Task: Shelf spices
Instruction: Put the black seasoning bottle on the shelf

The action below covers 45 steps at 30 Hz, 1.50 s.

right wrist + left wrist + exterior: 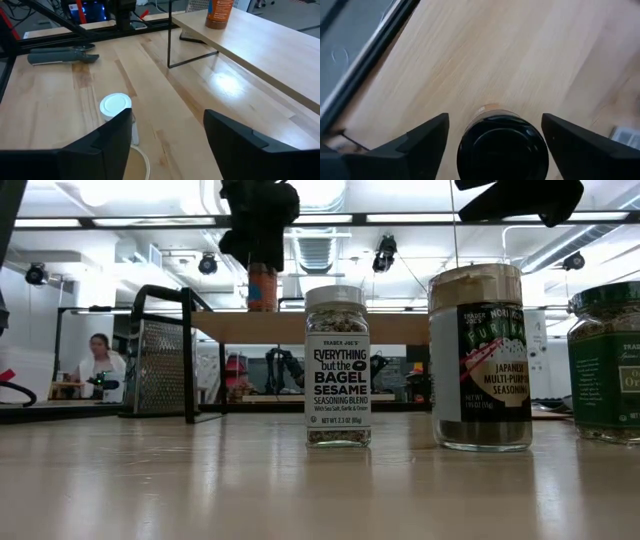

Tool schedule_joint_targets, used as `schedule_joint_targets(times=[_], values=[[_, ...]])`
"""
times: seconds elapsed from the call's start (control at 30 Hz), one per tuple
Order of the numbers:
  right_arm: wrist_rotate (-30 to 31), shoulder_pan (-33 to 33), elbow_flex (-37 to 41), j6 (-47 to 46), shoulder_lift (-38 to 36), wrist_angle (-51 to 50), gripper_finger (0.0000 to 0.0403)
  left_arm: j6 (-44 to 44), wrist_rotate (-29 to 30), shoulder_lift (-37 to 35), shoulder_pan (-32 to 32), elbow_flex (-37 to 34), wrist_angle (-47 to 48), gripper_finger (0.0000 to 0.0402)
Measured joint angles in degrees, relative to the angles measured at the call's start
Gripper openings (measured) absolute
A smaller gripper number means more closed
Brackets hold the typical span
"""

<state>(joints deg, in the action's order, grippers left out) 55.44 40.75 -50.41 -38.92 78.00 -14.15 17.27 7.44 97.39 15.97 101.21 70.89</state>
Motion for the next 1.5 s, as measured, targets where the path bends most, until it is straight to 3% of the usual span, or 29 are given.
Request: schedule_joint_targets(times=[0.17, 0.6, 1.13, 1.3, 1.5], values=[[0.0, 0.0, 0.0, 0.0, 0.0, 0.0, 0.0216, -13.1, -0.5, -1.5, 0.0, 0.5, 0.0, 0.0328], [0.0, 0.0, 0.0, -0.5, 0.0, 0.0, 0.0229, -35.3, -0.7, -2.0, 0.0, 3.1, 3.8, 0.0342], [0.0, 0.0, 0.1, -0.5, 0.0, -0.1, 0.0213, -36.0, -4.0, 3.4, -0.3, 2.9, 5.2, 0.0325], [0.0, 0.0, 0.1, -0.5, 0.0, -0.1, 0.0219, -36.2, -3.6, 4.5, -0.3, 2.9, 6.2, 0.0290], [0.0, 0.0, 0.1, -0.5, 0.0, -0.2, 0.0220, -34.8, 0.1, 4.8, -0.3, 2.9, 6.2, 0.0216]])
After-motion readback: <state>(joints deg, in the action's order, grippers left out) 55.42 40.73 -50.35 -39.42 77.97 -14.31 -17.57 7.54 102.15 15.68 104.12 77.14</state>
